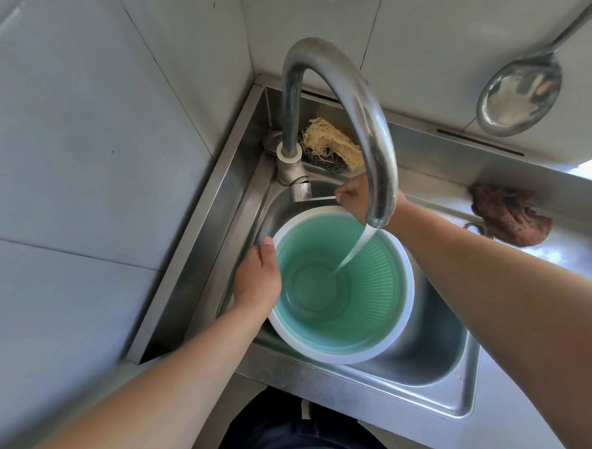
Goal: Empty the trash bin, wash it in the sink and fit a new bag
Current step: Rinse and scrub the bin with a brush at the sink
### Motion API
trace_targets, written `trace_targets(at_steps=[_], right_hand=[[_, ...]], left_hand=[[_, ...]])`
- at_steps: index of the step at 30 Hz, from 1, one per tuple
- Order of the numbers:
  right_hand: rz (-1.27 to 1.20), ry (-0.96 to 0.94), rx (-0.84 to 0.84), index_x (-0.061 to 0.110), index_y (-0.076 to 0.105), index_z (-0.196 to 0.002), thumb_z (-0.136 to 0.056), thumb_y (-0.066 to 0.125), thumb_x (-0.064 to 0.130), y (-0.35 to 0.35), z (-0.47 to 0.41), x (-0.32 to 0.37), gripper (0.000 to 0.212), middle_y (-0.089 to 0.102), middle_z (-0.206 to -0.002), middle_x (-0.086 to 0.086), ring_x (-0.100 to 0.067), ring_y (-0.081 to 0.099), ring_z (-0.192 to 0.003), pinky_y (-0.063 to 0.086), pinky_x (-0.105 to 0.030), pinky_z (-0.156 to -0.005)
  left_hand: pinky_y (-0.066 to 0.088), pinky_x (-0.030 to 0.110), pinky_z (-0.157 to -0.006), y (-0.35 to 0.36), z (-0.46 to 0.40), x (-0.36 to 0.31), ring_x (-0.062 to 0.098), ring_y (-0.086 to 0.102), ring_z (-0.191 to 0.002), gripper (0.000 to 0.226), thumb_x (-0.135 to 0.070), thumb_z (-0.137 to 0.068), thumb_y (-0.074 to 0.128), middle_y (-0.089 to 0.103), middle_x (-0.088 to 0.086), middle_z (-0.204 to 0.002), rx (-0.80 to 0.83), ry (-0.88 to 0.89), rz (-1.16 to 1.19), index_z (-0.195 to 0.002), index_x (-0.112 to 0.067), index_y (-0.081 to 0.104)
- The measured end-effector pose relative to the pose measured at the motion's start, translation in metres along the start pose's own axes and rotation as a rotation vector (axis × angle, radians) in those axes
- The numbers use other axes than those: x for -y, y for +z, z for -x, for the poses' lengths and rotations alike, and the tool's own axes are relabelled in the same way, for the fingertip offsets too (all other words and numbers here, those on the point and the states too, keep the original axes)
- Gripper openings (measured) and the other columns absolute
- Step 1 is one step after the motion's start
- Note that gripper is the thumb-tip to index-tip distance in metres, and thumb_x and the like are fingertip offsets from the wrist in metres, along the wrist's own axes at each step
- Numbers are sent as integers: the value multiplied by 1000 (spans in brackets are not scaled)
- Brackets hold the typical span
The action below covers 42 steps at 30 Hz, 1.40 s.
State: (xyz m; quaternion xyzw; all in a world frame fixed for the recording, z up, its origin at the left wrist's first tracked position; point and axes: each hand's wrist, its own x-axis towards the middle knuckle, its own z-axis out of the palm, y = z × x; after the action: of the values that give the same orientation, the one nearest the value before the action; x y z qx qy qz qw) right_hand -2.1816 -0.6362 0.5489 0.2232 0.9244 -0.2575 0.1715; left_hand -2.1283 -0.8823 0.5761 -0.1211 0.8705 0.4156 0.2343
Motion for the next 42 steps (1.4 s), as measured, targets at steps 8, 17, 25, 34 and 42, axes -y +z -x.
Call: trace_targets(at_steps=[8,17,25,34,42], right_hand=[[6,13,-8,10,72,-115,-94,64,13,0,0,0,23,74,-107,-10,-27,70,-94,58,-39,-90],[31,10,-9,12,72,-114,-93,65,15,0,2,1,22,75,-105,-9,-25,70,-93,58,-38,-89],[26,8,-13,11,72,-114,-92,66,14,-1,2,2,23,74,-105,-9,-25,70,-93,58,-39,-89],[-39,34,-26,9,71,-114,-90,69,12,0,2,1,25,74,-105,-11,-28,70,-93,58,-40,-89],[-25,3,-31,9,72,-114,-91,66,13,0,4,2,24,74,-105,-12,-28,70,-93,58,-41,-89]], left_hand=[[45,36,-81,0,-1,0,31,58,-92,50,-49,-104,27,63,7,-97,14,11,-3,-106,-12,60],[49,40,-87,0,-2,0,34,60,-97,52,-49,-104,28,65,12,-105,15,8,10,-111,-10,61],[48,40,-86,1,-3,2,35,60,-98,53,-50,-103,28,66,12,-104,11,8,10,-110,-10,62],[39,32,-77,0,-3,4,27,56,-88,50,-51,-103,27,60,3,-94,22,9,14,-108,-14,61],[40,33,-77,1,-3,6,27,56,-88,46,-52,-103,27,60,3,-94,23,12,2,-102,-17,58]])
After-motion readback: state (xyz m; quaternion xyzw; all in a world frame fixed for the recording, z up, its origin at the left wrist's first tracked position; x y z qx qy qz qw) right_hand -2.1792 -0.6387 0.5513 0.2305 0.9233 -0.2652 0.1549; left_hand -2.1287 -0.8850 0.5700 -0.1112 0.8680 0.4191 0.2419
